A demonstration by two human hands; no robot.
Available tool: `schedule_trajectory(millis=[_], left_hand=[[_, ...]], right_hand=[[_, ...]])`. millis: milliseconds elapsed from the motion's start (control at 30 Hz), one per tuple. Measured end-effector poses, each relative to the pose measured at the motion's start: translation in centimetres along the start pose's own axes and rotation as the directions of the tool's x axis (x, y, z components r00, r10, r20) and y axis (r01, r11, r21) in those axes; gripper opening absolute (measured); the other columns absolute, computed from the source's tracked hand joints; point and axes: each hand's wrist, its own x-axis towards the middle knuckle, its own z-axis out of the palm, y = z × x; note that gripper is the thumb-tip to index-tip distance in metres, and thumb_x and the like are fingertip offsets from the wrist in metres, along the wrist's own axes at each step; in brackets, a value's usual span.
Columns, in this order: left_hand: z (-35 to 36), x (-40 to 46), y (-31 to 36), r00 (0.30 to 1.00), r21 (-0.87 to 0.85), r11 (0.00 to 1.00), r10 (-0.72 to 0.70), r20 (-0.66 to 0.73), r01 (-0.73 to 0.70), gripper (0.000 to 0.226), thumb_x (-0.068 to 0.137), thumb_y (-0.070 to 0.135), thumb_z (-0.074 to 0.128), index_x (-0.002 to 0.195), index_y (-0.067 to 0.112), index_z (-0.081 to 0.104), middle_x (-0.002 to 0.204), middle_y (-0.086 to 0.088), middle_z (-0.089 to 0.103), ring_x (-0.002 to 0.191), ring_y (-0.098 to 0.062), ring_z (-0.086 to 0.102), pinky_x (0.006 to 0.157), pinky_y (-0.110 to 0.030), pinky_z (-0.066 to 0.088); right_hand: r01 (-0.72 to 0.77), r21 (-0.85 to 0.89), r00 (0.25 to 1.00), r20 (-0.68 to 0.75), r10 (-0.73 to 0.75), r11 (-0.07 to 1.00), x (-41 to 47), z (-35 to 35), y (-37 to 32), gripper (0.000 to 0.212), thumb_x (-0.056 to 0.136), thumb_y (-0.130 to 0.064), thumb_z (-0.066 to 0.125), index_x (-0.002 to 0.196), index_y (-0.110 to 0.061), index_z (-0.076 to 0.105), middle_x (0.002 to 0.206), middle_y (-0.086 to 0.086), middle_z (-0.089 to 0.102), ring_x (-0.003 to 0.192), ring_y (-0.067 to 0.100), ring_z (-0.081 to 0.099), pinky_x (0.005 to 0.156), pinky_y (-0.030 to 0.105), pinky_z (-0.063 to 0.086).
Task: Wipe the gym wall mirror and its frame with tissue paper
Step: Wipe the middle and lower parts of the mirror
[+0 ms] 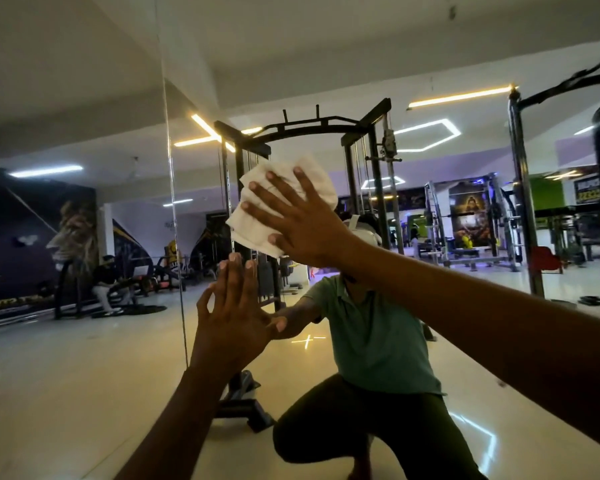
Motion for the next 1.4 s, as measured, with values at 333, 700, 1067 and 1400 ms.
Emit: schedule_trajectory(millis=[333, 700, 1067, 1400], left_hand=[[-0.1, -0.9, -0.2, 1.000, -0.055, 0.998, 0.028, 0.006, -0.028, 0.110, 0.089, 0.089, 0.019, 0.164, 0.013, -0.007, 0.171, -0.016, -0.016, 0.159, -0.036, -0.008, 0.123, -0.063, 0.018], [1.0, -1.9, -0.6, 0.998, 0.015, 0.998, 0.054, -0.043, -0.054, 0.121, 0.082, 0.090, 0.032, 0.164, 0.004, 0.007, 0.172, -0.019, -0.007, 0.159, -0.037, -0.002, 0.125, -0.060, 0.015], [3.1, -5.4, 4.5, 0.998, -0.096, 0.994, 0.054, 0.020, -0.052, 0.114, 0.086, 0.085, 0.037, 0.165, 0.013, -0.003, 0.171, -0.017, -0.016, 0.158, -0.038, -0.010, 0.125, -0.061, 0.008], [4.4, -6.9, 3.3, 0.993, -0.042, 0.992, 0.119, 0.008, -0.119, 0.113, 0.085, 0.088, 0.033, 0.165, 0.017, -0.003, 0.172, -0.017, -0.007, 0.159, -0.037, -0.002, 0.125, -0.059, 0.013]], right_hand=[[-0.582, 0.051, 0.812, 0.073, 0.578, 0.811, -18.5, -0.9, -1.9, 0.072, 0.105, -0.059, 0.023, 0.168, -0.024, 0.015, 0.175, 0.013, 0.002, 0.160, 0.042, -0.002, 0.121, 0.075, 0.006], [-0.313, 0.138, 0.950, 0.043, 0.310, 0.940, -11.6, 0.7, -6.5, 0.069, 0.107, -0.048, 0.039, 0.168, -0.026, 0.016, 0.175, 0.010, 0.006, 0.162, 0.035, -0.003, 0.124, 0.070, 0.002], [-0.942, 0.091, 0.332, 0.125, 0.935, 0.322, -19.9, -0.3, -11.6, 0.084, 0.101, -0.054, 0.039, 0.168, -0.023, -0.001, 0.174, 0.016, -0.007, 0.159, 0.045, -0.008, 0.124, 0.072, 0.001], [-0.556, 0.181, 0.831, 0.157, 0.534, 0.812, -28.1, 0.5, -10.9, 0.069, 0.105, -0.044, 0.045, 0.166, -0.022, 0.023, 0.176, 0.008, 0.006, 0.162, 0.035, -0.001, 0.125, 0.069, 0.001]])
